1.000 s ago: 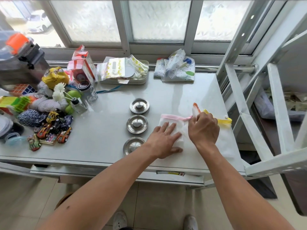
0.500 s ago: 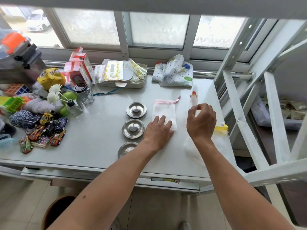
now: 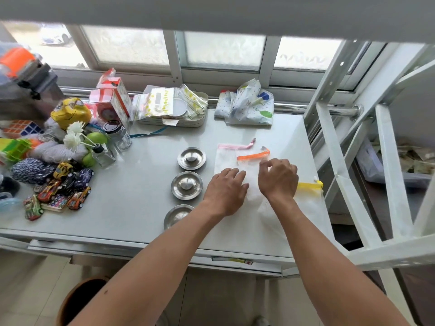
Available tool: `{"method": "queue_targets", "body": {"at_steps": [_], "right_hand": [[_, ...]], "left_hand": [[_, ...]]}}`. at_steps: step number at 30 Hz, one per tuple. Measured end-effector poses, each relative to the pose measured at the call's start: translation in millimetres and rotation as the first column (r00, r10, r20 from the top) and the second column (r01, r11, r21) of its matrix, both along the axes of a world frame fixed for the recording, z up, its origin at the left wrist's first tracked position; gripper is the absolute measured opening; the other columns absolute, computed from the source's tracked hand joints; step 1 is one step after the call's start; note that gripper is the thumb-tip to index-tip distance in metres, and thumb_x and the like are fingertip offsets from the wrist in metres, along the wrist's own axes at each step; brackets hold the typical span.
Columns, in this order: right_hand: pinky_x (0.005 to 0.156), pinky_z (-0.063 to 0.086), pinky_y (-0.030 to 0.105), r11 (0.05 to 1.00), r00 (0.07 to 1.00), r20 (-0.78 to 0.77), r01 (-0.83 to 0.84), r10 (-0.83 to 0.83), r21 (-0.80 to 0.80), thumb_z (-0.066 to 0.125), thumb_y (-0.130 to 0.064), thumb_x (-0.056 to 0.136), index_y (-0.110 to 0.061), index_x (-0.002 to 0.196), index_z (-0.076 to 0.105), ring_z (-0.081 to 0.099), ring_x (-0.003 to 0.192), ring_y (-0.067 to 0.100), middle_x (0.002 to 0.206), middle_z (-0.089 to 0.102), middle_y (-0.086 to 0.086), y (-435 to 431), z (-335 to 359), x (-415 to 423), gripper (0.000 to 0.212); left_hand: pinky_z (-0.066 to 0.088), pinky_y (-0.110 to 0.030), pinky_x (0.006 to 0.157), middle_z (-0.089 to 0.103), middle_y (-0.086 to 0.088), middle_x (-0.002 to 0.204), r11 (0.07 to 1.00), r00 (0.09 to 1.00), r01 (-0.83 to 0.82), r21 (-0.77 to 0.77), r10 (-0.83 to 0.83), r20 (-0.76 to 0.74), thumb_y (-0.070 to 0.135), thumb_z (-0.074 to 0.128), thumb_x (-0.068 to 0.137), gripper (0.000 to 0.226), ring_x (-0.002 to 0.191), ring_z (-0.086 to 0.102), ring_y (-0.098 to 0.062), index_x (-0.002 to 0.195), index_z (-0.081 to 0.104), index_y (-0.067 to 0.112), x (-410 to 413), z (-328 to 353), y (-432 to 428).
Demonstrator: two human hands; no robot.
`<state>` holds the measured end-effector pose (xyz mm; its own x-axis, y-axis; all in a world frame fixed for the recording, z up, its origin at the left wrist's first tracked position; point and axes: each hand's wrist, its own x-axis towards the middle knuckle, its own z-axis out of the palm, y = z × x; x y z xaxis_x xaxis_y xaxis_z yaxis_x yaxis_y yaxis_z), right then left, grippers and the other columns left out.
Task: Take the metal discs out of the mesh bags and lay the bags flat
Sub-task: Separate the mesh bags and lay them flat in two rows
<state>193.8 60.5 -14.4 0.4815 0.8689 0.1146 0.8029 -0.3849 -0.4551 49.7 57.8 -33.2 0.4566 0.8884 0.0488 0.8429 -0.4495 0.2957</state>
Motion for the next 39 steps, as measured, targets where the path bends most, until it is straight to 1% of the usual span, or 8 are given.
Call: {"method": "queue_targets", "body": {"at_steps": [8, 12, 15, 25, 31, 33, 37, 39], "right_hand": [[0.095, 0.038, 0.042, 0.944, 0.999, -0.038, -0.013, 0.001, -0.331, 0.053, -0.048, 0.087, -0.01, 0.116, 0.063, 0.041, 0.121, 0.039, 0.126, 0.054, 0.015, 16.2, -0.7, 31.9, 0.049], [0.092, 0.038, 0.041, 0.956, 0.984, -0.113, 0.105, -0.14, -0.273, 0.052, -0.033, 0.086, -0.006, 0.109, 0.064, 0.041, 0.119, 0.04, 0.12, 0.061, 0.016, 21.5, -3.0, 35.3, 0.038], [0.091, 0.038, 0.042, 0.956, 0.972, -0.109, 0.176, -0.206, -0.233, 0.052, -0.033, 0.086, -0.004, 0.106, 0.064, 0.042, 0.117, 0.04, 0.117, 0.062, 0.017, 19.8, -6.0, 40.5, 0.037], [0.093, 0.036, 0.041, 0.964, 0.978, -0.111, 0.149, -0.177, -0.222, 0.056, -0.038, 0.089, -0.013, 0.111, 0.066, 0.04, 0.12, 0.038, 0.122, 0.059, 0.013, 27.1, -8.7, 42.3, 0.034], [0.091, 0.035, 0.04, 0.97, 0.976, -0.156, 0.118, -0.153, -0.213, 0.059, -0.043, 0.088, -0.019, 0.089, 0.062, 0.04, 0.117, 0.037, 0.116, 0.061, 0.011, 32.5, -10.9, 50.5, 0.025], [0.093, 0.035, 0.042, 0.971, 0.973, -0.178, 0.111, -0.15, -0.213, 0.058, -0.049, 0.087, -0.017, 0.095, 0.063, 0.041, 0.119, 0.038, 0.117, 0.062, 0.011, 32.4, -8.3, 53.3, 0.034], [0.094, 0.04, 0.044, 0.974, 0.97, -0.12, 0.219, -0.211, 0.054, 0.053, -0.043, 0.09, -0.014, 0.102, 0.068, 0.05, 0.113, 0.041, 0.113, 0.065, 0.017, 15.2, 1.7, 57.1, 0.035], [0.092, 0.04, 0.042, 0.945, 0.968, -0.077, 0.248, -0.237, 0.212, 0.051, -0.033, 0.09, -0.014, 0.097, 0.071, 0.053, 0.107, 0.041, 0.108, 0.066, 0.019, -2.4, 3.8, 57.7, 0.029]], "left_hand": [[0.022, -0.045, 0.117, 0.025, -0.001, 0.16, 0.986, 0.989, 0.088, -0.143, -0.103, -0.105, 0.041, 0.029, 0.102, 0.053, 0.147, 0.018, -0.025, 0.151, 0.023, 0.024, 1.7, -0.1, -1.2], [0.015, -0.041, 0.12, 0.013, -0.002, 0.164, 0.981, 0.99, 0.027, -0.192, -0.052, -0.129, 0.043, 0.027, 0.102, 0.061, 0.151, 0.008, -0.022, 0.155, 0.007, 0.022, -1.1, 0.4, -0.9], [0.014, -0.039, 0.12, 0.009, -0.002, 0.165, 0.982, 0.984, -0.007, -0.191, -0.027, -0.174, 0.037, 0.028, 0.103, 0.056, 0.151, 0.006, -0.023, 0.154, 0.013, 0.021, -7.3, -3.9, 3.4], [0.023, -0.041, 0.115, 0.019, -0.009, 0.163, 0.991, 0.983, -0.019, -0.133, -0.006, -0.186, 0.029, 0.032, 0.104, 0.045, 0.149, 0.014, -0.029, 0.149, 0.031, 0.024, -11.7, -5.8, 22.4], [0.025, -0.041, 0.114, 0.02, -0.009, 0.162, 0.993, 0.975, 0.011, -0.119, -0.037, -0.218, 0.022, 0.033, 0.103, 0.045, 0.149, 0.016, -0.029, 0.148, 0.034, 0.027, -11.6, -4.0, 36.4], [0.024, -0.042, 0.115, 0.023, -0.009, 0.161, 0.993, 0.979, 0.016, -0.113, -0.039, -0.202, 0.024, 0.037, 0.101, 0.047, 0.148, 0.018, -0.03, 0.148, 0.033, 0.025, -11.9, -0.3, 30.4], [0.044, -0.044, 0.096, 0.057, -0.011, 0.131, 0.998, 0.999, 0.029, 0.048, -0.03, 0.025, 0.023, 0.05, 0.09, 0.036, 0.123, 0.05, -0.034, 0.123, 0.059, 0.011, 2.2, 13.1, -2.2], [0.048, -0.042, 0.086, 0.063, -0.009, 0.116, 0.998, 0.994, -0.025, -0.053, 0.03, 0.105, 0.034, 0.05, 0.092, 0.034, 0.108, 0.057, -0.031, 0.111, 0.065, 0.011, 15.5, 18.2, -21.1]]}}
